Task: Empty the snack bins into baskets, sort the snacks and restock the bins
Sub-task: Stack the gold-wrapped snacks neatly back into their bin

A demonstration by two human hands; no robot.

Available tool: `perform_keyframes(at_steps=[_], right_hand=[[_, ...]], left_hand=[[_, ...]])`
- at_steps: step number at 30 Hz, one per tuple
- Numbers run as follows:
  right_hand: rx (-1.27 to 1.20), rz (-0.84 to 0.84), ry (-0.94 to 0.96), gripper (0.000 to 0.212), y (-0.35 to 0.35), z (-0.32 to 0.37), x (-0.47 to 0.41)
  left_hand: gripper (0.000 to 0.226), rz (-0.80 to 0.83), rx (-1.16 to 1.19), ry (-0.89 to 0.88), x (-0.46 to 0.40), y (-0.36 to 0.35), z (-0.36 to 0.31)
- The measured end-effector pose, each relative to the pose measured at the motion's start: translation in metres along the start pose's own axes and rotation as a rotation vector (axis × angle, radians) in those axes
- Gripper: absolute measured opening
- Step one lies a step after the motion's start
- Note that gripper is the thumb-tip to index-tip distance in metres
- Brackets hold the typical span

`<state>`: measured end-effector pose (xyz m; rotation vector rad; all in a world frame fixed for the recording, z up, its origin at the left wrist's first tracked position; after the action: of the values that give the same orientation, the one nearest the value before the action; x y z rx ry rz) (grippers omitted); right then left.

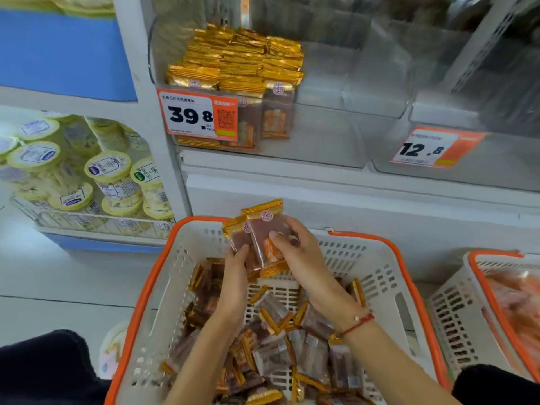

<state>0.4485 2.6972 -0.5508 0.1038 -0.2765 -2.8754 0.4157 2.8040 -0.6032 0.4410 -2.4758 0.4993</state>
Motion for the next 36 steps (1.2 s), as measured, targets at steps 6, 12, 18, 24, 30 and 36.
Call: perform_keyframes(at_steps=[6,12,18,24,30,36], right_hand=[[0.252,-0.184,0.296,0.038,0.004,0.04,-0.018],[0.009,0.046,0.395,0.042,0.029,0.114,-0.049],[0.273,0.025,0.634,0.055,0.079,0.181,-0.092],[0.59,-0.004,0.726,0.059,0.091,0.181,-0.128],[0.648,0.077,0.56,0.065,0.083,0.159,-0.155],[0.425,0.469,0.146,0.037,0.072,0.158,-0.172]], left_hand=[[0.056,0.177,0.016,-0.163,0.029,-0.033,-0.061],[0.019,0.266,-0.209,-0.481,0.042,-0.073,-0.151],[0.037,0.363,-0.689,-0.647,0.047,-0.088,-0.259],[0.062,0.314,-0.981,-0.727,0.029,-0.088,-0.297],[0.07,-0.078,-1.427,-0.765,-0.005,-0.082,-0.286],[0.047,-0.276,-1.538,-0.845,-0.008,-0.066,-0.277]])
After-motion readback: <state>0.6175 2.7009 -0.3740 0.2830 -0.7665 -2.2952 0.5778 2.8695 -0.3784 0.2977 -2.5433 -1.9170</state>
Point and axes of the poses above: each hand's wrist, its own x-axis away from the middle knuckle, its own y-axis out of the back of the hand, z = x × y, the point moved 2 cm from there along -x, towards the middle knuckle, and after that the axes turned 14 degrees about y, right-handed, at the moved point
